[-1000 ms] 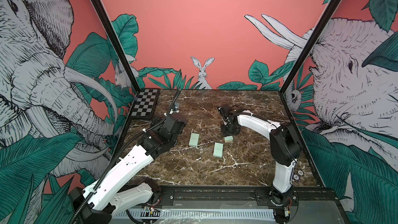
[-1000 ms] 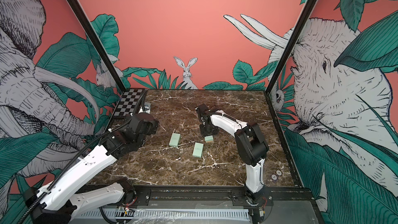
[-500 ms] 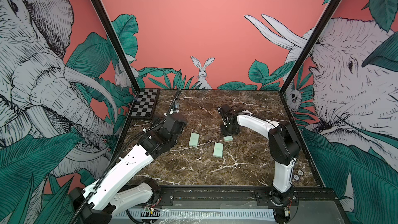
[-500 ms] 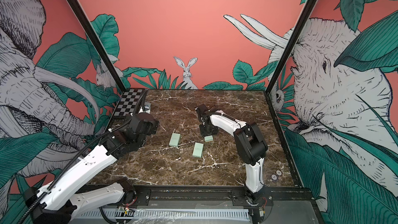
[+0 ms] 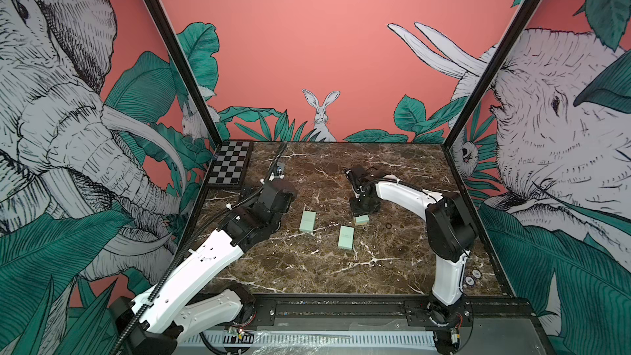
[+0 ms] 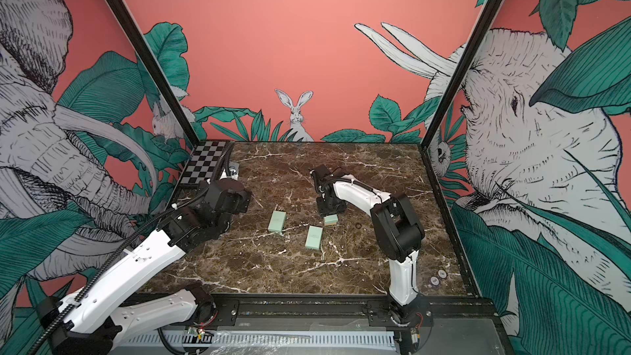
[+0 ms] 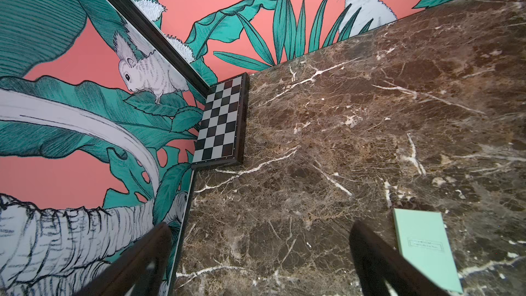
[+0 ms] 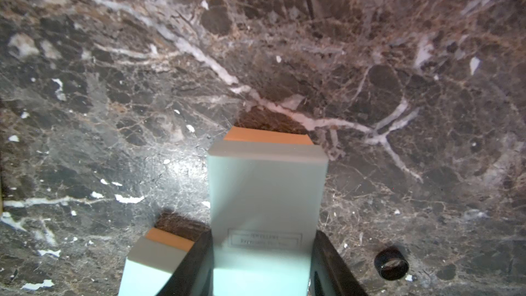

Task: Take the rings out of the lift-off lid box
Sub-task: Close the lid on the jewelry box.

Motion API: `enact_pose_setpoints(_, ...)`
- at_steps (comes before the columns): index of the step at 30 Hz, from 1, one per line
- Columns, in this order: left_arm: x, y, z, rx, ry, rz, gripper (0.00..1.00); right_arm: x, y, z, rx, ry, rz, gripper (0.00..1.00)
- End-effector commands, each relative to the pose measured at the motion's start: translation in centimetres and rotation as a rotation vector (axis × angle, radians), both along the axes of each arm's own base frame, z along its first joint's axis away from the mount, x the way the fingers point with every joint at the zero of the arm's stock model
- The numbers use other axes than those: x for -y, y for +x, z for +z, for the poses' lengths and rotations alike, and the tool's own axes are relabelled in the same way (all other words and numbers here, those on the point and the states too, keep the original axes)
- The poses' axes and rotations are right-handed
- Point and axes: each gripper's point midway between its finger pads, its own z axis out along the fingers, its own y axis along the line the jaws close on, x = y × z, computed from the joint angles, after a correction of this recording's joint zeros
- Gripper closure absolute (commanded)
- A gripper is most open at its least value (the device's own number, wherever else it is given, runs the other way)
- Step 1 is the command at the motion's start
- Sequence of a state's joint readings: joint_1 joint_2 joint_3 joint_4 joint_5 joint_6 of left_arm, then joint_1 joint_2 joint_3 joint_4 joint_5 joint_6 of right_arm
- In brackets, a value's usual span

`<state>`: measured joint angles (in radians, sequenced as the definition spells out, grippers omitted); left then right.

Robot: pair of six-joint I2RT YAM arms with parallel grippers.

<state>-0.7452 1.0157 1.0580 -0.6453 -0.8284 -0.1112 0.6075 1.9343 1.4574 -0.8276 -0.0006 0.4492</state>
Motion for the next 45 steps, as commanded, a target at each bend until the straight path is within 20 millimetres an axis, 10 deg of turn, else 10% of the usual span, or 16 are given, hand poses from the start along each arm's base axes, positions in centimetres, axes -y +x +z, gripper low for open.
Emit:
enact_pose_setpoints(1, -0.4, -0.3, -0.1, -0.004, 0.021, 0.01, 0.01, 0.5, 0.2, 1.4, 0.029, 0.011, -0.047, 0.52)
enact_pose_setpoints(45, -0.4, -0.4, 0.2, 0.005, 0.027, 0.009, 0.01, 0.6, 0.1, -0.8, -0.011, -0.011, -0.127, 0.52)
